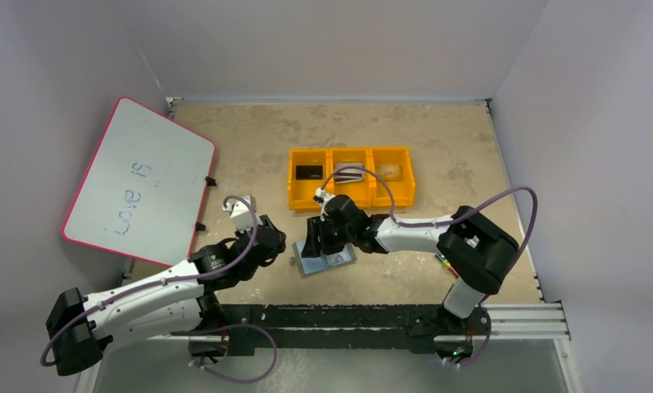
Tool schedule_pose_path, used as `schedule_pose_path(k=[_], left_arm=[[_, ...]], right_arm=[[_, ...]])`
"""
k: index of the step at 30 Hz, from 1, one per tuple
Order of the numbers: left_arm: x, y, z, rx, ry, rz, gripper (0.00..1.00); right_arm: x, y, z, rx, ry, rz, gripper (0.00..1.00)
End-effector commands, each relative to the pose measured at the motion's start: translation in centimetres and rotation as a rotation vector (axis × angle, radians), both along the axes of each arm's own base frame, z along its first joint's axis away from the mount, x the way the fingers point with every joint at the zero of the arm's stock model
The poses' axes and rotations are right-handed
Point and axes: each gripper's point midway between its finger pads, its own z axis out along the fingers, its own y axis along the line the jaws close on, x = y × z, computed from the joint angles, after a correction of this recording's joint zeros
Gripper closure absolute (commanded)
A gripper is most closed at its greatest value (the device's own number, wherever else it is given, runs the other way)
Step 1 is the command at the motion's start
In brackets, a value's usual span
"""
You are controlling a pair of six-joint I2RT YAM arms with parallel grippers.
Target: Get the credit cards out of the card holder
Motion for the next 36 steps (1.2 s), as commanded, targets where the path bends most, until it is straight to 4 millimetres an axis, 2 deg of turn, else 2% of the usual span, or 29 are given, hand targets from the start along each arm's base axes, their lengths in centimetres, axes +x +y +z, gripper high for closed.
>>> schedule_pose_path(k=[1,4,6,8,10,14,18,22,24,29,36], left_arm=[[0.8,-0.8,2.7,-0.051,-0.044,0.012,0.66],[0.8,-1.7,2.7,-0.058,-0.034,-0.014,0.66],[0.9,-2.3,2.8,-0.065,-0.028,-0.028,0.66],[1.1,-3.1,3.2,-0.085,-0.032,-0.046,0.66],[1.3,-3.9,3.9,-0.106,-0.042,-0.066,0.66],[1.7,-6.4,5.1,-0.158,-0.047,-0.124,0.63],[1.7,-9.4,4.0,-0.219,-0.005,-0.19,0.62],[1.1,-11.7,0.9,-0.279,0.074,-0.234,0.62],[0.7,-12.7,0.0,-0.32,0.092,-0.262,0.62],[0.6,-13.7,-1.6,-0.367,0.106,-0.274,0.62],[0.4,-13.9,-3.5,-0.364,0.147,-0.261,0.62]], right_arm=[[0.3,1.4,3.8,0.064,-0.079,0.048,0.45],[0.0,2.1,5.6,0.135,-0.103,0.075,0.45],[0.5,1.3,7.0,0.133,-0.133,0.017,0.46],[1.5,-0.5,8.3,0.113,-0.189,-0.083,0.48],[1.5,-2.6,8.8,0.091,-0.191,-0.172,0.51],[2.2,-6.5,6.7,-0.036,-0.213,-0.303,0.6],[2.1,-7.9,5.1,-0.1,-0.197,-0.336,0.64],[2.1,-8.6,4.3,-0.099,-0.188,-0.336,0.66],[2.2,-8.7,4.0,-0.093,-0.181,-0.322,0.67],[2.2,-8.6,3.6,-0.059,-0.162,-0.289,0.72],[2.3,-8.3,2.8,-0.043,-0.134,-0.251,0.77]])
